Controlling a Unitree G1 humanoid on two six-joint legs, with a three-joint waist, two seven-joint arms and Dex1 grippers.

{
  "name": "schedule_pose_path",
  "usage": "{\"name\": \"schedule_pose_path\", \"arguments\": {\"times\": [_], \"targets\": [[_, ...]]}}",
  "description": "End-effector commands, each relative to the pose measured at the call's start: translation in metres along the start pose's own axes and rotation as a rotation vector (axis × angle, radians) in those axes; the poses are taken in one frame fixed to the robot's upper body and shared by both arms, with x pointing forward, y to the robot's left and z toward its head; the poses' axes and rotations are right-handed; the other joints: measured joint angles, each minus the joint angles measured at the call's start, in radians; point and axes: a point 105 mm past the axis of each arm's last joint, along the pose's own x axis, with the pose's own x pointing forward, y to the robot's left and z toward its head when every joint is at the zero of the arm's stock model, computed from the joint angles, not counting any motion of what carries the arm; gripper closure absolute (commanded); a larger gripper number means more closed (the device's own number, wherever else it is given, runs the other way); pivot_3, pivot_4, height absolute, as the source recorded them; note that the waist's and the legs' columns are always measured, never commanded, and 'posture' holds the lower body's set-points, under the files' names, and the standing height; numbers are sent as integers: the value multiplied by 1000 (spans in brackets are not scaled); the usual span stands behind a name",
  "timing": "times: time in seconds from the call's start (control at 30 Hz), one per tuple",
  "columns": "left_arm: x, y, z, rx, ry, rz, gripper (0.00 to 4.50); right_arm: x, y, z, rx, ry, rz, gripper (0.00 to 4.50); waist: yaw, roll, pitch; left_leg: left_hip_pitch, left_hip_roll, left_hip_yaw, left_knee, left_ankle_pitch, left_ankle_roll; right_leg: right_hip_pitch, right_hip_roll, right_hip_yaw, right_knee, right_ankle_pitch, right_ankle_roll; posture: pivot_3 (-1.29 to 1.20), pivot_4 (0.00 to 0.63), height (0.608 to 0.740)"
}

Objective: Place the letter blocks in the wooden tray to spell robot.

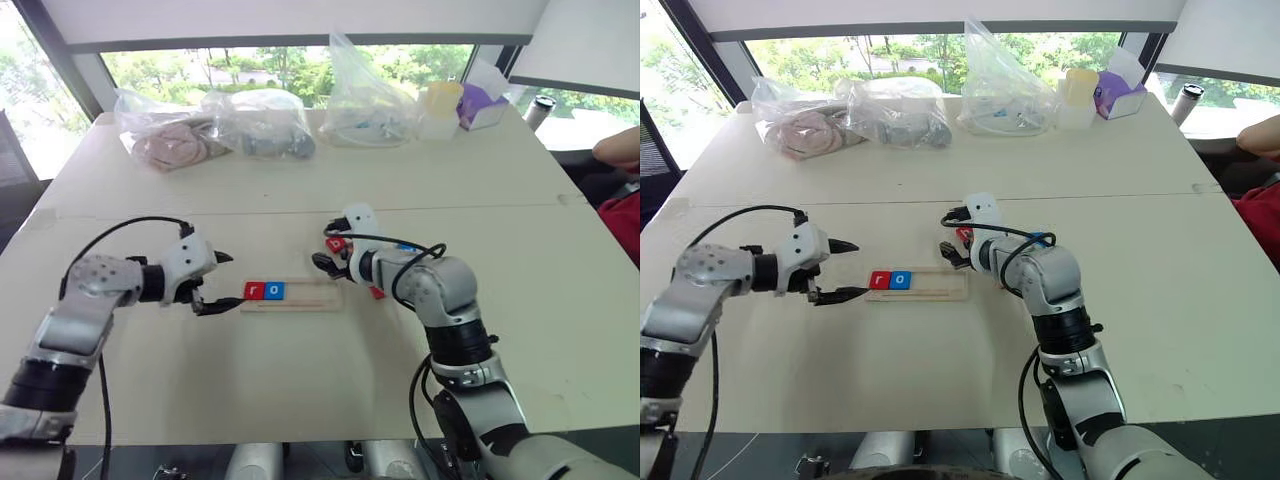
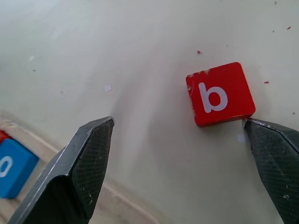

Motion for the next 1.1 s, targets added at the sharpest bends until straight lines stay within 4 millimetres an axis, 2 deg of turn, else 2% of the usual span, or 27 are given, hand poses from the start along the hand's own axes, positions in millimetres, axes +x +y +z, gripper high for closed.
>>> {"name": "schedule_pose_path", "arguments": {"times": [0.03,0.17,0.3,0.53,0.73,0.87,0.97,1.1], "targets": [[-4,4,11,16,-26,47,30,-2,-10,12,-109,-48,-74,0,2,0,0,0,0,0,0,0,0,0,0,0,0,0,0,0,150,740],[-3,6,10,18,-18,58,30,-1,-19,13,-210,-69,-99,0,0,0,0,0,-1,0,1,0,0,0,0,0,0,0,0,0,150,740],[-2,5,11,15,-22,61,30,3,-18,14,-243,-83,-39,0,-7,0,0,0,0,0,0,0,0,-1,1,0,0,0,-1,0,150,740],[-5,3,13,7,-24,63,30,9,-3,22,-197,-97,60,0,-25,0,0,0,0,0,-1,0,0,-1,1,0,1,0,-1,0,150,740],[-15,7,35,-66,-131,96,30,17,7,21,-215,-89,86,0,-24,0,0,0,0,0,-1,0,0,-1,0,0,1,0,-1,0,150,740],[-26,18,47,-169,-224,144,30,22,5,15,-228,-68,69,0,-24,0,0,0,0,-1,0,0,0,-1,0,0,2,0,-1,0,150,740],[-28,18,49,-184,-229,143,0,24,7,14,-228,-71,71,877,-25,0,0,0,0,0,0,0,0,-1,0,0,2,0,-1,0,150,740],[-26,17,47,-182,-214,138,0,25,8,15,-230,-82,69,3004,-26,0,0,0,0,0,-1,0,0,-1,1,0,2,0,-1,0,150,740]]}}
